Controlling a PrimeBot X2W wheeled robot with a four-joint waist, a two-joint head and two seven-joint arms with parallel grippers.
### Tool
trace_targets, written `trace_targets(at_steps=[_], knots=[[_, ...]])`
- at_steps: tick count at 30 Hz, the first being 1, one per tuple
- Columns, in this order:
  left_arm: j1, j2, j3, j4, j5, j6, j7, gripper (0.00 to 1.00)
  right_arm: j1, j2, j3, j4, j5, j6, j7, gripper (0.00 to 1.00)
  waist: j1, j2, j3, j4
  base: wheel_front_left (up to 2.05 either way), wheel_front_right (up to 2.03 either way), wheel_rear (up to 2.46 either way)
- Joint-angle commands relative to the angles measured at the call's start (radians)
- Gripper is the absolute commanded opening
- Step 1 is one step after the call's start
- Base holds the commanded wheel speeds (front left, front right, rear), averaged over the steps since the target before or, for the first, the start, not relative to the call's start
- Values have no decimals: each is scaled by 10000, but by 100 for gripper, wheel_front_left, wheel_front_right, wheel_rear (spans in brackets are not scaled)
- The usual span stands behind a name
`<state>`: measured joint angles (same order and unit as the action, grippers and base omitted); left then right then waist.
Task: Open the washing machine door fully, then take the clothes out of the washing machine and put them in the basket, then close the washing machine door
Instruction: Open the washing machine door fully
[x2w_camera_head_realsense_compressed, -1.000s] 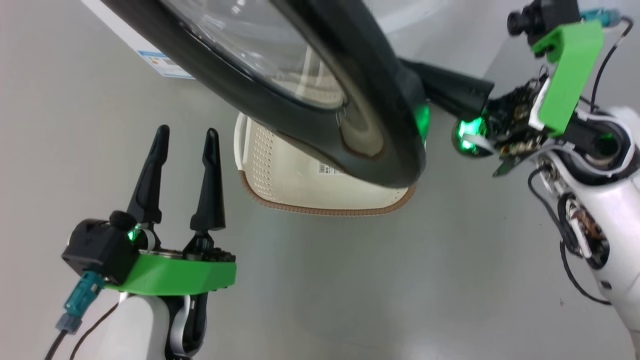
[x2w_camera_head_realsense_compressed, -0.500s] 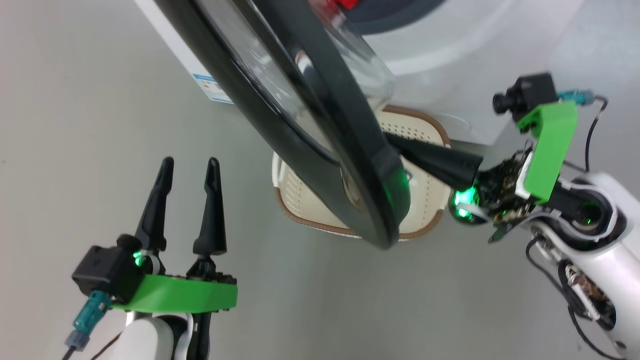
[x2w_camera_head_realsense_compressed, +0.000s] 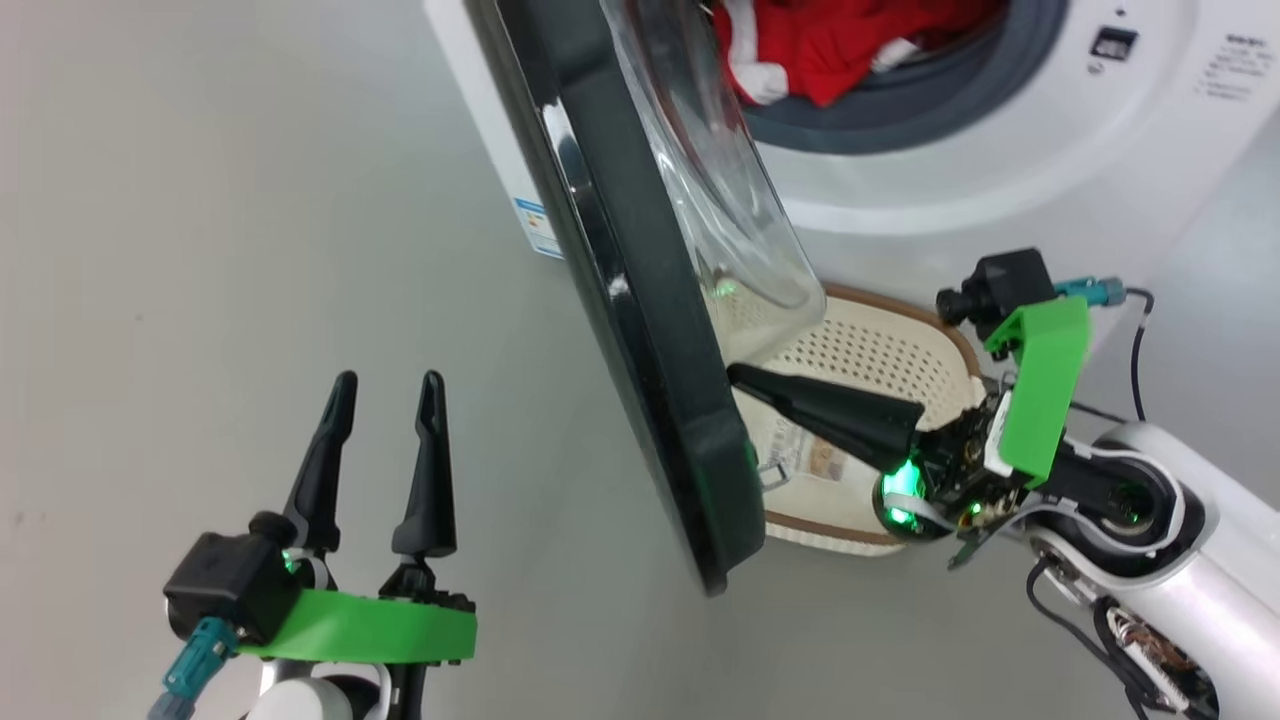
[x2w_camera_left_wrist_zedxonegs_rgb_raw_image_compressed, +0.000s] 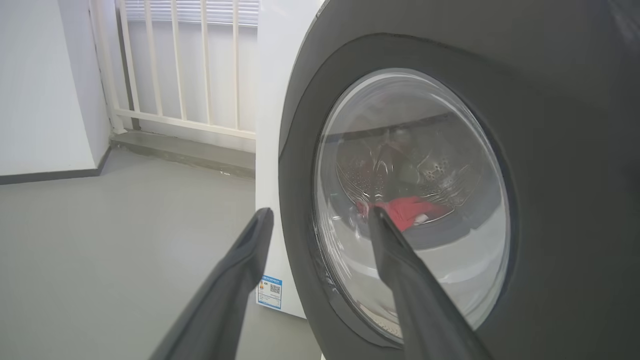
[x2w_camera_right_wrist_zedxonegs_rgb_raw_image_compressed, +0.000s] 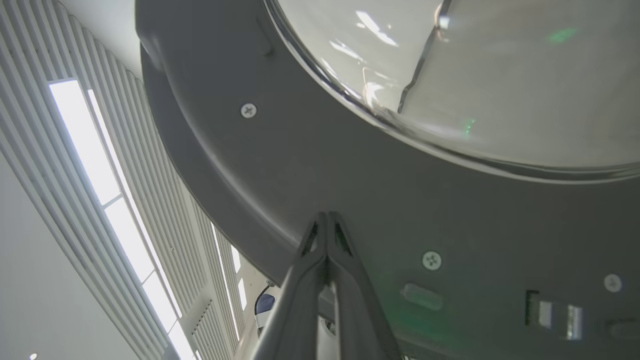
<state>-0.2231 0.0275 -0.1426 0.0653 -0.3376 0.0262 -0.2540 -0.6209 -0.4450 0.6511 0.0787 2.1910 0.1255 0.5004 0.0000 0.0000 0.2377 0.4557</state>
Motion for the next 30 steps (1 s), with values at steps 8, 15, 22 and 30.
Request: trace_targets(at_steps=[8, 15, 22, 30], knots=[[422, 227, 599, -289, -78, 74, -78, 100, 369, 35, 632, -408, 163, 52, -186, 0, 0, 0, -640, 813, 0, 0, 0], [849, 227, 953, -760, -106, 231, -78, 100, -103, 313, 1188, 73, 137, 52, -116, 0, 0, 0, -605, 884, 0, 0, 0], [1128, 227, 1112, -994, -136, 304, -78, 100, -507, 620, 1413, 711, -10, 52, 18, 0, 0, 0, -624, 908, 0, 0, 0], [1324, 227, 1212, -1169, -181, 397, -78, 100, -746, 921, 1501, 1192, -63, 52, 285, 0, 0, 0, -613, 918, 0, 0, 0]])
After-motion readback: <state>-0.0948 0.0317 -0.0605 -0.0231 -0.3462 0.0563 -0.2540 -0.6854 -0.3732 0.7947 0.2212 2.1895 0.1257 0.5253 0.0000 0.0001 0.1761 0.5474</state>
